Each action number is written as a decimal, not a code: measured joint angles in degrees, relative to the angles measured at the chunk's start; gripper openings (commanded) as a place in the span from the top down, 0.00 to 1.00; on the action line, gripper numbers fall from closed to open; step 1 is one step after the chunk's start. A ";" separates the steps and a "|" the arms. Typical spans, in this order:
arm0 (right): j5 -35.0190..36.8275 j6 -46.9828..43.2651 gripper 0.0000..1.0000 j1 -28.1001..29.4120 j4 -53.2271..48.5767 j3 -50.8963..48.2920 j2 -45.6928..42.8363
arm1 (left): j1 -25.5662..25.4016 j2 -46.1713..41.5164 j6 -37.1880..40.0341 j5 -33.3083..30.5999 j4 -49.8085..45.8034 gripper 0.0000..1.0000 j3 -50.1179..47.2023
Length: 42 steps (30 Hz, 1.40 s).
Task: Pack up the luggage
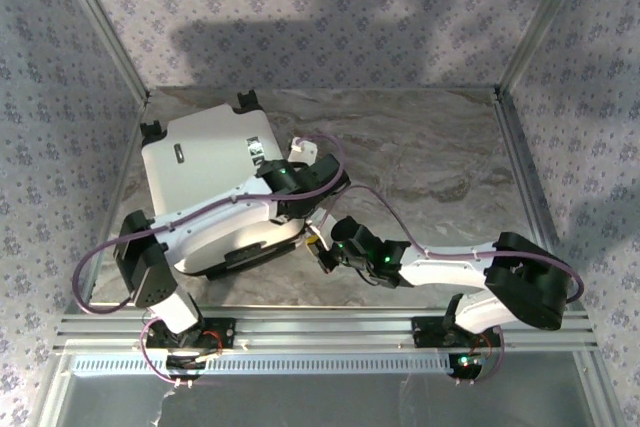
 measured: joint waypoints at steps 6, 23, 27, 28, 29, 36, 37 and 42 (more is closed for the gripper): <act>2.73 -0.46 1.00 -0.07 -0.59 0.61 0.02 | 1.57 -6.01 1.33 4.31 5.64 0.35 -4.98; 1.92 -2.40 1.00 -5.81 -8.33 3.28 -3.50 | 2.21 -7.74 3.10 5.95 10.12 0.38 -7.17; -0.68 -2.91 1.00 -8.22 -8.31 3.98 -2.86 | 2.21 -8.22 3.43 6.32 10.71 0.38 -7.67; -1.11 -3.23 1.00 -9.25 -7.87 4.48 -2.10 | 2.21 -8.37 3.52 6.49 10.75 0.38 -7.74; -1.95 -3.69 1.00 -10.60 -7.04 5.03 -1.09 | 2.21 -8.52 3.72 6.73 10.84 0.39 -7.87; -10.56 -7.37 1.00 -15.89 -4.66 6.78 2.69 | 2.27 -9.81 4.81 7.37 12.72 0.39 -9.44; -12.02 -7.69 1.00 -16.55 -4.68 7.13 3.08 | 2.32 -9.99 4.94 7.41 12.85 0.39 -9.62; -16.44 -8.46 1.00 -18.56 -4.00 7.61 4.17 | 2.45 -11.39 5.35 8.17 13.75 0.39 -10.75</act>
